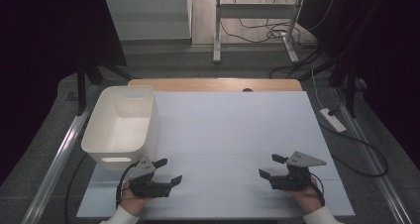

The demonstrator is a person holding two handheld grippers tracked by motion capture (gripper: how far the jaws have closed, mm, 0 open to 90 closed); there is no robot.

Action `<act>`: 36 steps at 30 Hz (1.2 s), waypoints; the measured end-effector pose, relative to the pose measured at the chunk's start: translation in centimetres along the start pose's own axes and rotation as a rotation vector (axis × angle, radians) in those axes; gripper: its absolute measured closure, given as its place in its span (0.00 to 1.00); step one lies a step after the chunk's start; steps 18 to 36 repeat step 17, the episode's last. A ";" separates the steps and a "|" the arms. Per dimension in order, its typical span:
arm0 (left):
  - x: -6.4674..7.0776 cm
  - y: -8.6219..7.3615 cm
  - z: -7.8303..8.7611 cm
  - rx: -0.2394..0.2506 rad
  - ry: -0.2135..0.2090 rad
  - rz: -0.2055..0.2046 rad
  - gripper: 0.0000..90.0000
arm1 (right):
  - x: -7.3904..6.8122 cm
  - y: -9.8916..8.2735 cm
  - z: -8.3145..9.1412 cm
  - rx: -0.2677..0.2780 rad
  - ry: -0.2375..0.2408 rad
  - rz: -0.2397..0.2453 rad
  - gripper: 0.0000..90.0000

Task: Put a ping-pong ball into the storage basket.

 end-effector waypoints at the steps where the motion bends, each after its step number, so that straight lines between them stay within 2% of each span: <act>1: -0.1 -0.1 0.1 0.000 0.002 0.006 0.19 | -0.1 0.0 0.0 0.000 0.003 0.003 0.23; 13: -0.3 -0.3 0.3 -0.008 0.010 0.018 0.19 | -0.2 0.0 -0.3 -0.005 0.008 0.007 0.23; 36: -0.3 -0.2 0.1 -0.012 0.009 0.016 0.19 | -0.1 0.0 -0.2 -0.005 0.005 0.004 0.23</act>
Point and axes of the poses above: each handheld gripper's, and its own axes: z roughly backward along the jaws, y roughly out of its top, x roughly to its right, the point moved 1 cm from there along -z, roughly forward along the jaws, and after that the axes turned 10 degrees about -z, right-handed, at the moved point
